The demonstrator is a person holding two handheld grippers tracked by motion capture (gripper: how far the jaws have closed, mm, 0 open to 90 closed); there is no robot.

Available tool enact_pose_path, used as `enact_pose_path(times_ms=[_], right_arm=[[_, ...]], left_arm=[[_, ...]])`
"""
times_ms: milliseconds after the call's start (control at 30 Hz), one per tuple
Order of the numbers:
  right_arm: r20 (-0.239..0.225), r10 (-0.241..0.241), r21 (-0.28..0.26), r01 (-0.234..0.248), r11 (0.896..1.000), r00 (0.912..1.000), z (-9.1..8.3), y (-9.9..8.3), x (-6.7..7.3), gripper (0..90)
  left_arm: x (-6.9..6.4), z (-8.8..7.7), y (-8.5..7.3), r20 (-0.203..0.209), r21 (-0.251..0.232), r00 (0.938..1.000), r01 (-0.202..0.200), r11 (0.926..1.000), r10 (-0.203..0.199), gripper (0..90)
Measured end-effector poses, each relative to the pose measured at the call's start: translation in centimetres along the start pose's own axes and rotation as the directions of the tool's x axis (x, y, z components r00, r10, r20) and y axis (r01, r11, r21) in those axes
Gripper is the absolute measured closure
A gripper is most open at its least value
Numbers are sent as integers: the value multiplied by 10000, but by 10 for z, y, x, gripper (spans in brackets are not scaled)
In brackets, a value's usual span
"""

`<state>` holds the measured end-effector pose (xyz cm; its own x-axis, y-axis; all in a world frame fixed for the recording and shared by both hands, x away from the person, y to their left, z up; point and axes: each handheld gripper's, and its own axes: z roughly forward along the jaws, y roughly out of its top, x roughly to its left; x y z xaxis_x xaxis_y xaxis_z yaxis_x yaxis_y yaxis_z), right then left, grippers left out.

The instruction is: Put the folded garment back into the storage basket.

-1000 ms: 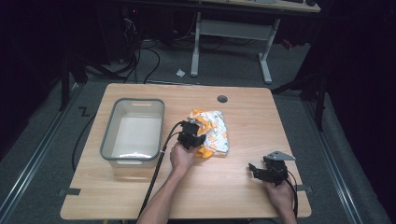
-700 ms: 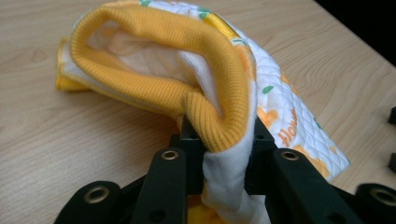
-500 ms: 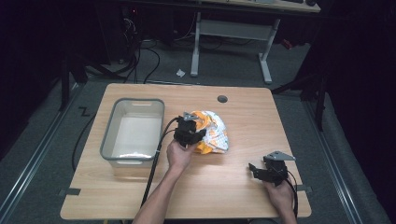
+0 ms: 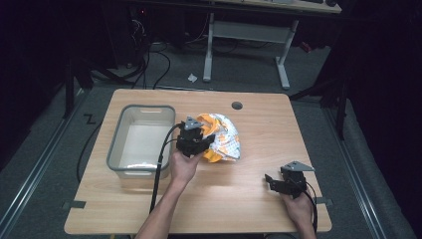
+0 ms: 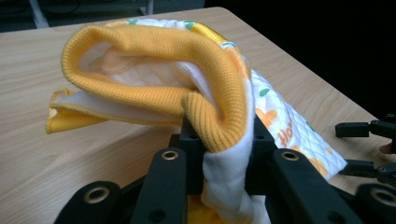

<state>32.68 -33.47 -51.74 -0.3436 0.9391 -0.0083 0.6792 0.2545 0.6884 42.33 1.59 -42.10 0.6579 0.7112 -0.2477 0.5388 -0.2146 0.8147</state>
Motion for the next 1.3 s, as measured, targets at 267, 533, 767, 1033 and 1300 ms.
enact_pose_path(times_ms=[267,533,767,1033,1300], right_arm=[[1,-5,2,5,10000,10000,0,0,0,273],[-1,-9,1,9,10000,10000,0,0,0,273],[-1,0,-3,0,10000,10000,0,0,0,273],[-2,0,-3,0,10000,10000,0,0,0,274],[0,0,-2,0,10000,10000,0,0,0,273]], left_arm=[[5,-13,-1,64,25,9999,-103,9999,102,744],[11,-29,1,214,-185,9998,-54,9998,58,743],[15,-42,4,207,-309,9998,-66,9995,72,743],[21,-54,7,229,-488,9997,39,9988,-27,742],[30,-65,6,154,-662,9997,179,9976,-169,741]])
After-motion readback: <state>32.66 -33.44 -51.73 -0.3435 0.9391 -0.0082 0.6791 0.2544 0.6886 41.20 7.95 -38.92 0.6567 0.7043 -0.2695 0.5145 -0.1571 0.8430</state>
